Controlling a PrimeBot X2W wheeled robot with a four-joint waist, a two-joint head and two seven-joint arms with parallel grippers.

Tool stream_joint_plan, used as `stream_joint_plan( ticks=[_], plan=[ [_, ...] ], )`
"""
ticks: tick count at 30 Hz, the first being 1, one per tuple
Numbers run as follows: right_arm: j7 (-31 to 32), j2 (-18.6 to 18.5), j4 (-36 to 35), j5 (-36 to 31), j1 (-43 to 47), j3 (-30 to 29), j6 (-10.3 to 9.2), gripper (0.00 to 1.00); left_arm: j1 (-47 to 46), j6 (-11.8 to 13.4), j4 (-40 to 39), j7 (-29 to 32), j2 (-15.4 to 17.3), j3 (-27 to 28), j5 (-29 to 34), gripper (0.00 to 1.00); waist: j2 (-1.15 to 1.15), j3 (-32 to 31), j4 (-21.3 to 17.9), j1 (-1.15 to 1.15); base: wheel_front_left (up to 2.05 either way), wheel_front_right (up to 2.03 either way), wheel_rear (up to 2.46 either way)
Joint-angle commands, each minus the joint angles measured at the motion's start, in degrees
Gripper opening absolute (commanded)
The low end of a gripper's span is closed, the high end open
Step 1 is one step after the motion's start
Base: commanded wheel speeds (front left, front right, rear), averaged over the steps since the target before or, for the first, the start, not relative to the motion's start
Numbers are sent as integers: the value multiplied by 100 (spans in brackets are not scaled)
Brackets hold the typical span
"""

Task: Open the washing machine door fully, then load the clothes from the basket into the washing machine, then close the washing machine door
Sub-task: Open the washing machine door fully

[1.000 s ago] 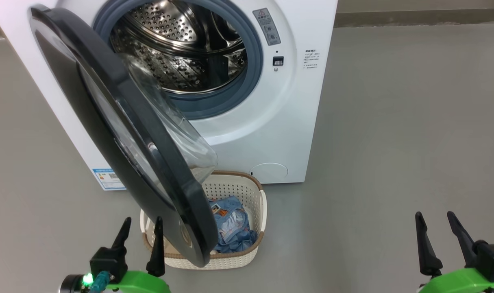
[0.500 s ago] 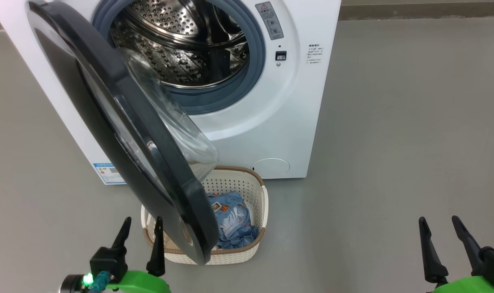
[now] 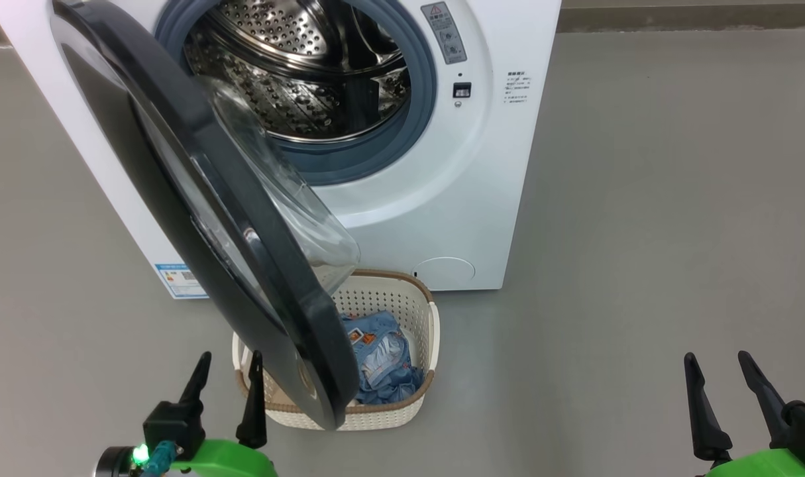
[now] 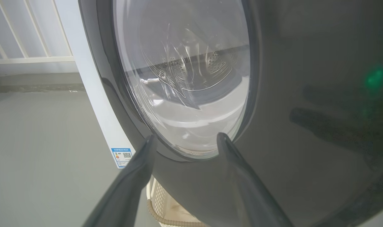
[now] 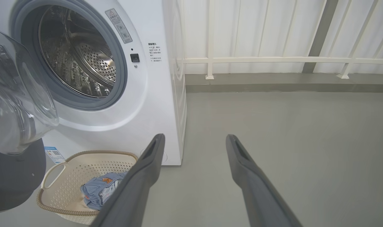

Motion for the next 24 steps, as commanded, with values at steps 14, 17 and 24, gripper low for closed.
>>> stream_joint_plan(
  ticks=[14,17,24],
  plan=[
    [32,-81,-167,99,-5,156,25,100,-186,126,-347,-37,75,350,69,0,0,-42,-2,0,0,0,0],
    [36,-81,-154,111,6,114,25,100,-325,300,-807,-37,111,527,87,0,0,-43,41,0,0,0,0],
    [70,-81,-141,37,34,108,25,100,-456,631,-2328,-37,150,713,261,0,0,-103,92,0,0,0,0]
  ],
)
